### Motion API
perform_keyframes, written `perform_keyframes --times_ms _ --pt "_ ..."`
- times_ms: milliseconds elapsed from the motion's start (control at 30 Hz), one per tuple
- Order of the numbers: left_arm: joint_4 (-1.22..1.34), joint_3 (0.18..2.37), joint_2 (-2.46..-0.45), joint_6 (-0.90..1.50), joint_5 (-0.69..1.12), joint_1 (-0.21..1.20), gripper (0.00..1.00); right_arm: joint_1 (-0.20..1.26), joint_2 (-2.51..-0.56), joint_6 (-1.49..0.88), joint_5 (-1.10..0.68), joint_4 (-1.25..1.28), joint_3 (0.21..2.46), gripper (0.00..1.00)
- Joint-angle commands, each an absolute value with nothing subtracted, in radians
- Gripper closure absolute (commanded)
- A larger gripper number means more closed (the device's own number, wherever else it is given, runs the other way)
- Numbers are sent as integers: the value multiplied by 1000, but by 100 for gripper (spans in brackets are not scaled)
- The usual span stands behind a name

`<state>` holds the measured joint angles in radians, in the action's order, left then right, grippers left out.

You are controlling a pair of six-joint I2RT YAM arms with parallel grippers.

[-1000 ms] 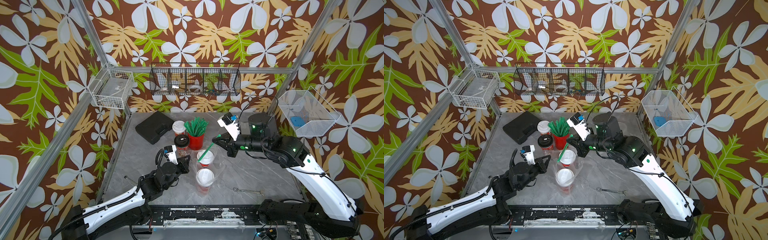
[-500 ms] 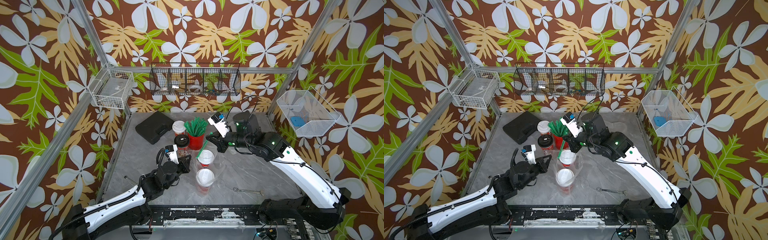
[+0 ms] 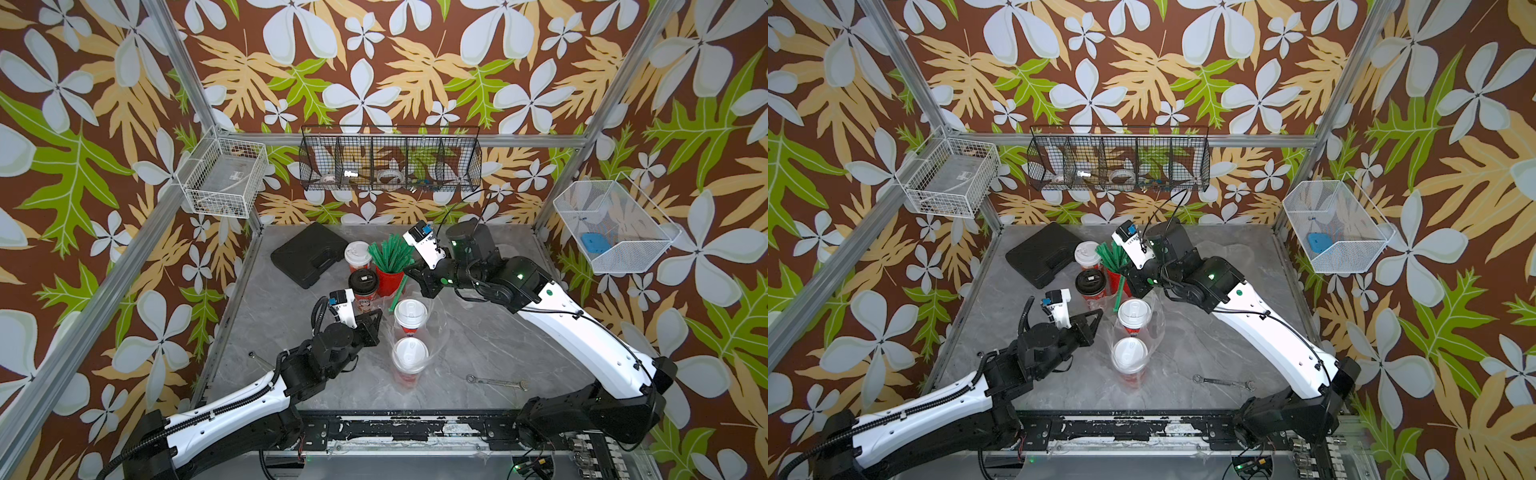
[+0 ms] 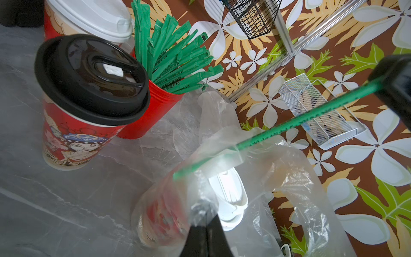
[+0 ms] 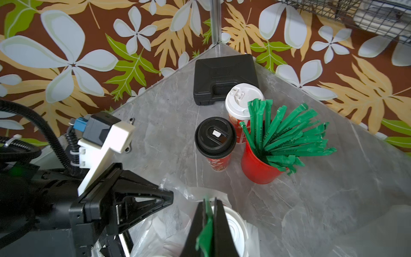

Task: Pack milk tea into plastic carrier bags
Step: Place the straw in the plastic carrier bag.

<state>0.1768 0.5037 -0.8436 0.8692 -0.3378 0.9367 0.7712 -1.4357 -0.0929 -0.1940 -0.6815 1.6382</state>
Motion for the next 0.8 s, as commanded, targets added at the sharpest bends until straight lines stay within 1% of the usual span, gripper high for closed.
perform_keyframes --times_ms 0,167,433,767 --pt "195 509 -844 865 -334 935 100 790 -1446 -76 -103 -670 1650 100" --pt "196 508 -842 865 -340 936 100 843 -1474 -36 3 -700 1667 100" --pt "195 505 -836 865 -343 936 100 848 -1487 -30 54 -728 1663 100" --pt "189 493 -831 877 -353 936 100 850 -1449 -62 29 -680 1563 100"
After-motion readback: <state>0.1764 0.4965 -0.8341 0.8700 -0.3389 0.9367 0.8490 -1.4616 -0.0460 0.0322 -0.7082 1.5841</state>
